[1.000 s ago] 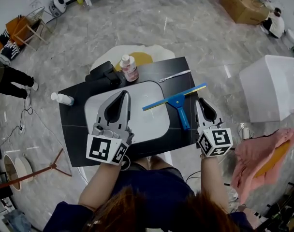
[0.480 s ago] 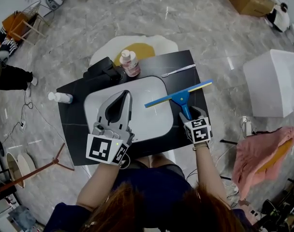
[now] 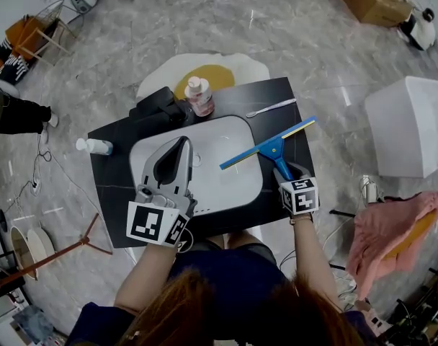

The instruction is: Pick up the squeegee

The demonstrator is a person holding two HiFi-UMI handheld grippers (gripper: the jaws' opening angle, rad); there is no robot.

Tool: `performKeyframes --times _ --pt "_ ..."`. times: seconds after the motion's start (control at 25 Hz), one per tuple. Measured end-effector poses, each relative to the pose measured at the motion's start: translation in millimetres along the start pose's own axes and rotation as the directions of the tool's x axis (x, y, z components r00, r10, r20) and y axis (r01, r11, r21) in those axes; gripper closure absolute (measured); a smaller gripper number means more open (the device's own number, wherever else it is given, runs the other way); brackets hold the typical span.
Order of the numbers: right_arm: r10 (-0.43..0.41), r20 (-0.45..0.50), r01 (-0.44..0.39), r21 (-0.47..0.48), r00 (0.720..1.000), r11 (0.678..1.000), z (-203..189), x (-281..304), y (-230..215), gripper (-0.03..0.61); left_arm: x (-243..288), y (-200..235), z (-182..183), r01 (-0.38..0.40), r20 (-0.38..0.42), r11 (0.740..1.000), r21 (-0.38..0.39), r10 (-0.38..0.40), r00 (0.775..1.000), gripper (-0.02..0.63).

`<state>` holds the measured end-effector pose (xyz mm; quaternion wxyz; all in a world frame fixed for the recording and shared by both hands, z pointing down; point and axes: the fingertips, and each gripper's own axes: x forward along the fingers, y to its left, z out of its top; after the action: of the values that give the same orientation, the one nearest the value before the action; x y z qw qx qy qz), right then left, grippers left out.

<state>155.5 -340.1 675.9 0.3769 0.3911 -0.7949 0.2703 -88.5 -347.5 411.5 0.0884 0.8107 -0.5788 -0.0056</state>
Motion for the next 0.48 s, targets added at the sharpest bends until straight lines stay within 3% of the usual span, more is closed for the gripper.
performKeyframes --times 0.28,0.4,0.48 --pt "0.006 0.161 -0.030 0.142 0.987 0.989 18 -23 0 0.423 -4 7 14 -0.002 0.031 1.000 0.016 0.001 1.000 0.595" --pt "-0.012 0.279 -0.040 0.179 0.960 0.983 40 -50 0 0.423 -8 9 24 -0.010 0.051 1.000 0.020 0.009 0.999 0.595" --pt "-0.044 0.378 -0.033 0.195 0.925 0.980 60 -75 -3 0.423 -11 10 32 -0.018 0.068 1.000 0.023 0.016 0.998 0.595"
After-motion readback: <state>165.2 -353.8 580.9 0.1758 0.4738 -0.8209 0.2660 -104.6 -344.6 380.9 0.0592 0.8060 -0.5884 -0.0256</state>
